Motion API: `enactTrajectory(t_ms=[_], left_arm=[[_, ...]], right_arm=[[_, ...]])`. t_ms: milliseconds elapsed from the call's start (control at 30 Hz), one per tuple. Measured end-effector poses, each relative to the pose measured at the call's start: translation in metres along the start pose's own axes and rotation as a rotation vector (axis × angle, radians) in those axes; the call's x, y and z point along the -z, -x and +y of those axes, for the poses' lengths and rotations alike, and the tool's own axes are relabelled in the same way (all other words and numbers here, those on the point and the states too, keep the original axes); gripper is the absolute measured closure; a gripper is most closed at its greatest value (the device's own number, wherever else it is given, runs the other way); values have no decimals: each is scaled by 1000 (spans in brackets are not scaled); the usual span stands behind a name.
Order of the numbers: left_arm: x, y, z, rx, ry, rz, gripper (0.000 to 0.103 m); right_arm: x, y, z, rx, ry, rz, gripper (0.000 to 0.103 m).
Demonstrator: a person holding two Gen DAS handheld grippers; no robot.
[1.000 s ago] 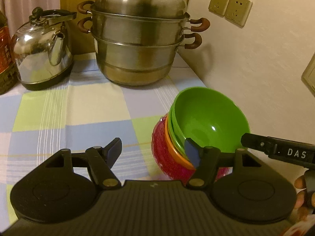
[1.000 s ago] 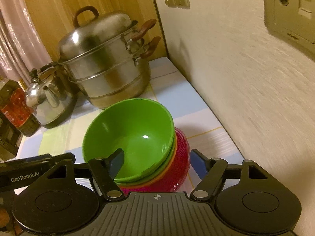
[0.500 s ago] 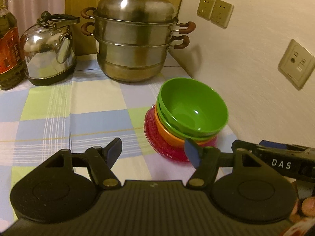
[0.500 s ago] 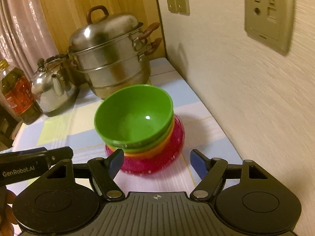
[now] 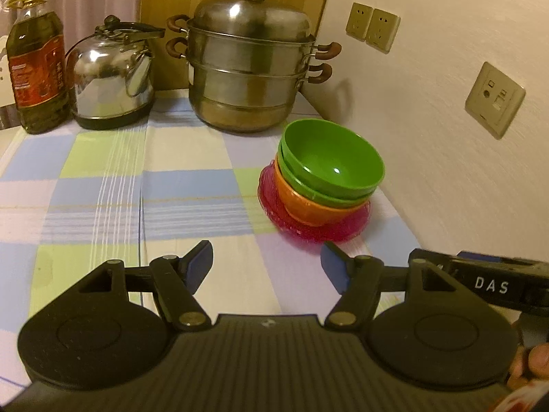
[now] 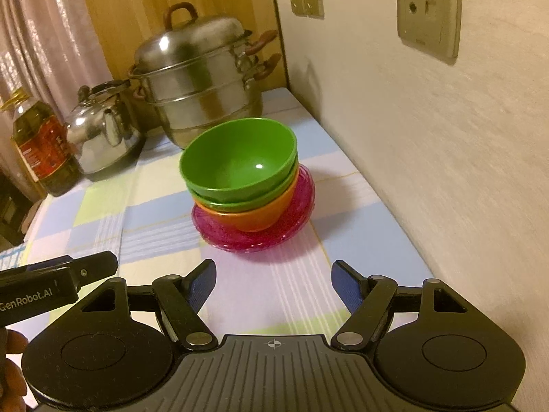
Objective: Organize plates and bowls
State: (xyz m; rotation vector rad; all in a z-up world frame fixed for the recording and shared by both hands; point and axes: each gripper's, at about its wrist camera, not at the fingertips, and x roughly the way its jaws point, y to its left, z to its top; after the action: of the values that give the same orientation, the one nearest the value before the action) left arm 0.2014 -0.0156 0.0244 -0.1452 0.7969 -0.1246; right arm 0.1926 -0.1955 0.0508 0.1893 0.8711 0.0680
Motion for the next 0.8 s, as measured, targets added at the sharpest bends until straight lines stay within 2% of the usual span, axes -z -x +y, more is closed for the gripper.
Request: enactTrajectory(t_ms=[233,567,800], left_arm=[[16,21,6,-6,11,-8,38],[46,45,3,-17,33,13,38],[62,59,-7,-48,-1,3,37]], right_arm=[[12,24,10,-1,57,-28,29],[42,43,16,-1,92,-13,29],[58,58,17,-17,103,-15,29]])
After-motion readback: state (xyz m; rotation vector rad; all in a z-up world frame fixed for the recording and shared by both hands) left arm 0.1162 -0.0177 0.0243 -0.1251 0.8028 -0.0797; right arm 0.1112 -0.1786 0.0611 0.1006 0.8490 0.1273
